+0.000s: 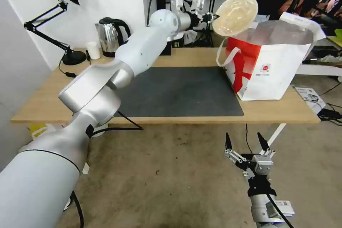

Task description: Pick up the trash from the table and place it into the takeout bag.

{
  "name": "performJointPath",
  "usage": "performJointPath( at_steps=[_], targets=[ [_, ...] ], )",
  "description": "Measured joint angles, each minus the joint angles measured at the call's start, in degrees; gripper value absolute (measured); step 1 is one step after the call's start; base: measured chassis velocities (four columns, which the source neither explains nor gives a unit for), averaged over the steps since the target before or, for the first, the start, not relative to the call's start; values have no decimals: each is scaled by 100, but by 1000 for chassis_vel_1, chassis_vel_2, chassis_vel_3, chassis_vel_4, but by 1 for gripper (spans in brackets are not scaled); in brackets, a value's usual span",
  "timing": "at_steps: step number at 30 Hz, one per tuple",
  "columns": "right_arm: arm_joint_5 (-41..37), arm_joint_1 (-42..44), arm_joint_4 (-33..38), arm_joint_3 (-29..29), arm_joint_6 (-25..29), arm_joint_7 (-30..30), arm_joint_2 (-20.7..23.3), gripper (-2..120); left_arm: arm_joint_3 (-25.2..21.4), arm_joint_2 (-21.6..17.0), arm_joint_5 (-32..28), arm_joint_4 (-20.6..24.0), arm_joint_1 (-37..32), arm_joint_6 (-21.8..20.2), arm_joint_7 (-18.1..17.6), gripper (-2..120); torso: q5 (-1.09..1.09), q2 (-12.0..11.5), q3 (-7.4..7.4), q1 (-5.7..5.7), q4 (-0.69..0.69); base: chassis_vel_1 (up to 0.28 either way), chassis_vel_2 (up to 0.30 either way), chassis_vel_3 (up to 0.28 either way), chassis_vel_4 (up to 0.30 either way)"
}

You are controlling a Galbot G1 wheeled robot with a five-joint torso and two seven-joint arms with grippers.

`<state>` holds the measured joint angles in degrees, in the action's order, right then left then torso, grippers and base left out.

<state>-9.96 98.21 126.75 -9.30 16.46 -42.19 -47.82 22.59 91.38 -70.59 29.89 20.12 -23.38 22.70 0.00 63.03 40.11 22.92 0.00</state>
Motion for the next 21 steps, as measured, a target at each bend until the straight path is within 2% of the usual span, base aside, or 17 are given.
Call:
performJointPath(
  at_steps=[6, 21],
  targets=[
    [0, 1, 0, 0, 0, 0, 0, 100, 51, 1, 129, -14, 86, -400, -20, 0, 0, 0, 0, 0, 0, 0, 0, 0, 0],
    [0, 0, 0, 0, 0, 0, 0, 100, 249, 5, 232, 11, -17, -484, 40, 0, 0, 0, 0, 0, 0, 0, 0, 0, 0]
  ],
)
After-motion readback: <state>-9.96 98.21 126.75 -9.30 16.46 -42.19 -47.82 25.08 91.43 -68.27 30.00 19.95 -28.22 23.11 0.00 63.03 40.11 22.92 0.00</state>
